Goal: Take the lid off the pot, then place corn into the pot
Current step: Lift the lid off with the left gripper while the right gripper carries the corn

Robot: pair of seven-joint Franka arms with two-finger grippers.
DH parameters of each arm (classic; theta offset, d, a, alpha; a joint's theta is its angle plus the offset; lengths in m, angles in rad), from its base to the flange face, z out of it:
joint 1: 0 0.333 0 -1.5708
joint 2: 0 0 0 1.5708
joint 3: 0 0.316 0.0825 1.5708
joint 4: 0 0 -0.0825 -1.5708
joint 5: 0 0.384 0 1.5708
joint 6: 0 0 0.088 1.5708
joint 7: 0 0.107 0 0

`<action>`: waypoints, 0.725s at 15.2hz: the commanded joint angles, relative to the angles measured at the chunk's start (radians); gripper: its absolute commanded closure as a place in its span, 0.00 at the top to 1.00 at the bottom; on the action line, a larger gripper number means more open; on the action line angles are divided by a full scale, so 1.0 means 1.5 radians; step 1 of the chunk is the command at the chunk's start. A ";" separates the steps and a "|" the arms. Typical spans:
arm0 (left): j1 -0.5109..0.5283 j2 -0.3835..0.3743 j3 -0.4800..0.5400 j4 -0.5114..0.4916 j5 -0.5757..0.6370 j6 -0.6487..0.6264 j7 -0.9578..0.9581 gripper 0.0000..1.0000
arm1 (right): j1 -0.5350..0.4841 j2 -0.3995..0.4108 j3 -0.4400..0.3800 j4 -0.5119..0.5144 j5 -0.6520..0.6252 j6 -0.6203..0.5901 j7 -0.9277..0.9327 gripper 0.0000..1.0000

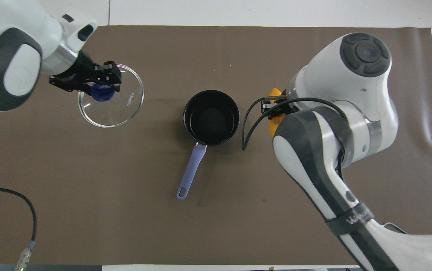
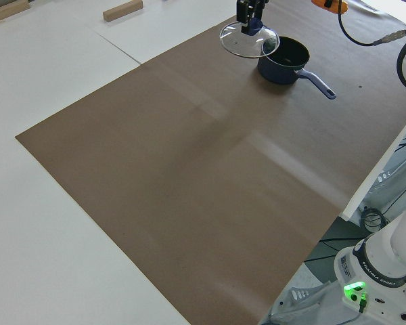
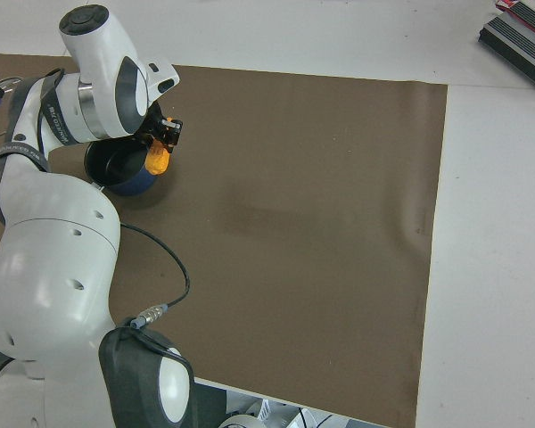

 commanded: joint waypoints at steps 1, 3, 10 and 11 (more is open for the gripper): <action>0.097 -0.044 -0.004 -0.091 -0.008 0.025 0.139 0.00 | 0.065 0.081 0.000 0.075 0.020 0.027 0.131 0.00; 0.150 -0.075 -0.004 -0.183 -0.007 0.094 0.215 0.00 | 0.138 0.139 -0.002 0.125 0.002 0.040 0.194 0.00; 0.171 -0.106 -0.004 -0.365 0.032 0.265 0.236 0.00 | 0.142 0.171 -0.001 0.096 -0.055 0.118 0.193 0.00; 0.168 -0.108 -0.004 -0.386 0.037 0.284 0.236 0.00 | 0.141 0.175 -0.001 0.096 -0.055 0.129 0.193 0.00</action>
